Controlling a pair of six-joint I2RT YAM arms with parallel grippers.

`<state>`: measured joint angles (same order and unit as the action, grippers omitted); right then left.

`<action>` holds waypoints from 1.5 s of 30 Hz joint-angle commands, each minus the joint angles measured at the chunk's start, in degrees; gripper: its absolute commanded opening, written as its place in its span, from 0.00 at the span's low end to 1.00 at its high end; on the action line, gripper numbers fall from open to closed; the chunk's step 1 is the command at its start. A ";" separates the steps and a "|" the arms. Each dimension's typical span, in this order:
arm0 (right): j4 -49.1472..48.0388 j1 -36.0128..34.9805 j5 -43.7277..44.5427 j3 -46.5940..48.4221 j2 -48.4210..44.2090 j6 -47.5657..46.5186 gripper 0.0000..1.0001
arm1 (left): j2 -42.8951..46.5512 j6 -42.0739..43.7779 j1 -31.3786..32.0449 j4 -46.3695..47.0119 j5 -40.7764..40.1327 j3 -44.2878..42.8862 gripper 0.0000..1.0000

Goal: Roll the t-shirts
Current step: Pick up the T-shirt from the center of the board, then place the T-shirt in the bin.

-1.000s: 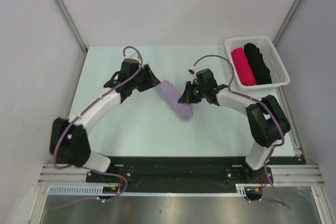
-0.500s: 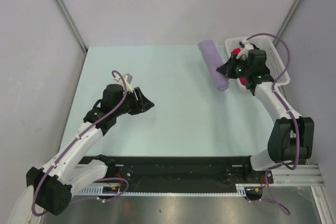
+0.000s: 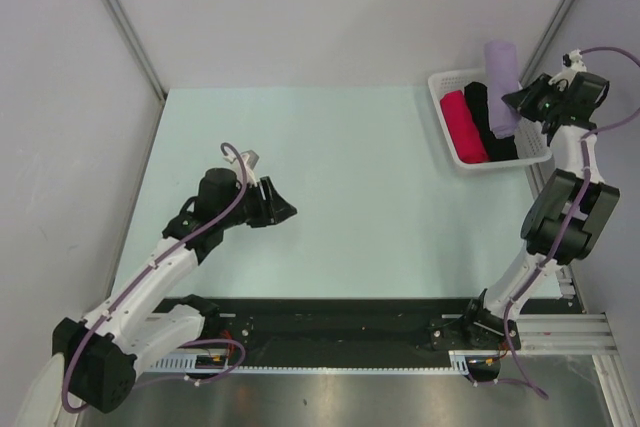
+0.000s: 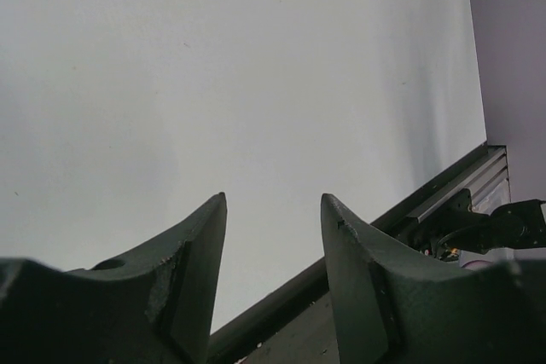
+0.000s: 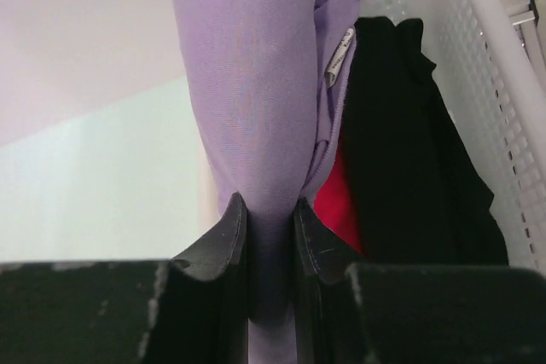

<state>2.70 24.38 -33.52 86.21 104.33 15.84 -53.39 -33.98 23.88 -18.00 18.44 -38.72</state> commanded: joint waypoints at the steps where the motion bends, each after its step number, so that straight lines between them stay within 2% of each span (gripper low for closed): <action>1: 6.01 0.75 -8.31 8.18 3.59 -5.65 0.00 | -0.40 2.25 0.29 2.79 1.86 -0.39 0.54; 6: 8.81 1.37 -12.10 8.18 8.51 -6.87 0.00 | -1.37 2.16 0.29 3.15 2.92 -0.04 0.53; 12: 9.96 1.90 -10.70 5.46 10.98 -8.63 0.00 | -1.11 1.90 0.29 3.67 2.92 1.10 0.53; 21: 13.82 1.90 -8.94 8.00 14.76 -10.65 0.00 | -1.63 1.98 0.29 4.11 3.45 1.19 0.53; 23: 14.35 1.64 -7.36 8.27 14.93 -10.74 0.07 | -1.63 1.81 0.29 4.37 3.54 1.28 0.53; 24: 14.70 1.72 -7.00 8.44 14.93 -10.74 0.13 | -1.72 1.81 0.20 4.46 3.54 1.28 0.53; 25: 15.05 1.64 -5.87 8.53 14.85 -10.91 0.23 | -1.63 1.63 0.20 4.55 3.62 1.37 0.53; 28: 15.84 1.28 -3.58 9.23 14.58 -10.83 0.39 | -1.90 1.55 0.20 4.99 4.15 1.54 0.53; 34: 17.25 0.23 -0.07 10.73 13.35 -10.56 0.64 | -1.37 1.46 0.20 4.99 4.15 1.63 0.53; 38: 18.83 -0.04 2.57 12.83 12.74 -10.30 0.70 | -1.20 1.37 0.20 5.08 4.41 1.54 0.53; 45: 20.15 -0.12 7.76 14.59 10.81 -8.98 0.70 | -1.02 1.02 0.20 5.52 4.86 1.98 0.54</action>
<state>22.11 24.49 -30.26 97.76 118.93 5.98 -55.13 -32.99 23.88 -14.61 21.78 -37.23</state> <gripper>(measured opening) 0.706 0.536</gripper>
